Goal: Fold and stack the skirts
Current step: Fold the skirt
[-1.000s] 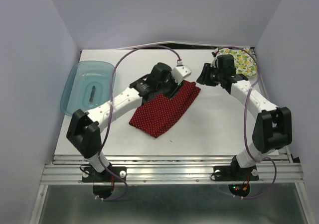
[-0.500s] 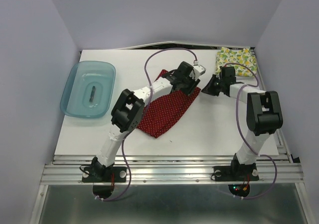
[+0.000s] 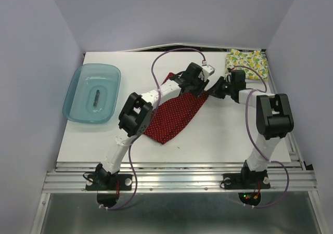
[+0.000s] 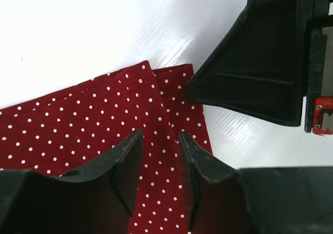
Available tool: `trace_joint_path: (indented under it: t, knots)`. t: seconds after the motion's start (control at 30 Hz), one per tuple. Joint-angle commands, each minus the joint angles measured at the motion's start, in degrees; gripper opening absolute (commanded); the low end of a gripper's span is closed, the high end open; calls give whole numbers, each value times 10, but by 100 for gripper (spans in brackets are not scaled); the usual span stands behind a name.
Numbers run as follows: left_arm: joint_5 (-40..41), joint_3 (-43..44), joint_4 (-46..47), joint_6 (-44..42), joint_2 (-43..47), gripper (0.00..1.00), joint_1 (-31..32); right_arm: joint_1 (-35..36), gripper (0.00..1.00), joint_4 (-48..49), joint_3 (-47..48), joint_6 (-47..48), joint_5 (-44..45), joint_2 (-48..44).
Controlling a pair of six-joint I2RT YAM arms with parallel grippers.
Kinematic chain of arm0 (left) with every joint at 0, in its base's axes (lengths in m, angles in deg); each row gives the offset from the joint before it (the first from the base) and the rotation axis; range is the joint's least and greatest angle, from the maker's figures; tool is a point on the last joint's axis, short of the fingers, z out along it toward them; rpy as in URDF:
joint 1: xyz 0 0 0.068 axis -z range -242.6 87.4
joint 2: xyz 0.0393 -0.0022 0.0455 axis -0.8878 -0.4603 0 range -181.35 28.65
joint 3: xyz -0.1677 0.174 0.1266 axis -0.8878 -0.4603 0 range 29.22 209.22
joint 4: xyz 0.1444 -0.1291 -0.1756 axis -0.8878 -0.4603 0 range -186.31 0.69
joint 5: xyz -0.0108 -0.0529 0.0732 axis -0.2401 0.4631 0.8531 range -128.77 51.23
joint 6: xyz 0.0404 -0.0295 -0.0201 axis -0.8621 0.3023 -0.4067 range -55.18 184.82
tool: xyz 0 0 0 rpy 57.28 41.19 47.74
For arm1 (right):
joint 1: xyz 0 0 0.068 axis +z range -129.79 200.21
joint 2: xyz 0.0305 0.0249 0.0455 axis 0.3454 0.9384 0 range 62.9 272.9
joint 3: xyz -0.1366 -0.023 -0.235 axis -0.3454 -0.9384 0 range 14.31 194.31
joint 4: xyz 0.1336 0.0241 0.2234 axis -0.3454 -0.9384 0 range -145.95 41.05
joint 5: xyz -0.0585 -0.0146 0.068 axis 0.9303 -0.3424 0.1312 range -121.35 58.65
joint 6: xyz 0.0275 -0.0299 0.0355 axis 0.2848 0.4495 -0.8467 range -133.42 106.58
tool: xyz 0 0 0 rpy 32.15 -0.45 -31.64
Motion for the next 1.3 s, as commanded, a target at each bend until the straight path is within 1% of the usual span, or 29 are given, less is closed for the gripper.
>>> trace_joint_path:
  t: [0.0, 0.33, 0.4, 0.43, 0.47, 0.53, 0.57, 0.63, 0.8, 0.93, 1.27]
  knots:
    - [-8, 31, 7, 4, -6, 44, -2, -4, 9, 39, 10, -10, -28, 32]
    - [1, 65, 4, 8, -47, 44, -2, -4, 8, 51, 8, -7, -24, 84]
    - [5, 69, 4, 8, -51, 38, -2, -4, 7, 53, 8, -9, -22, 92]
    - [7, 69, 4, 8, -54, 32, -2, -4, 8, 53, 8, -10, -23, 93]
    - [7, 70, 4, 7, -54, 21, -3, -4, 8, 53, 8, -10, -23, 94]
    - [10, 69, 4, 7, -52, 14, -3, -4, 7, 53, 6, -11, -23, 94]
    - [12, 69, 4, 7, -51, 7, -3, -4, 7, 53, 6, -12, -23, 94]
    - [13, 65, 5, 8, -42, 0, -3, -4, 8, 53, 5, -15, -25, 92]
    - [0, 39, 18, 20, -13, 0, -3, -4, 8, 53, 3, -17, -25, 91]
    - [-13, 36, 19, 22, 12, 0, -1, -4, 7, 55, 1, -19, -25, 92]
    - [-27, 4, 24, 25, 37, 0, 13, -4, 7, 57, -3, -21, -23, 85]
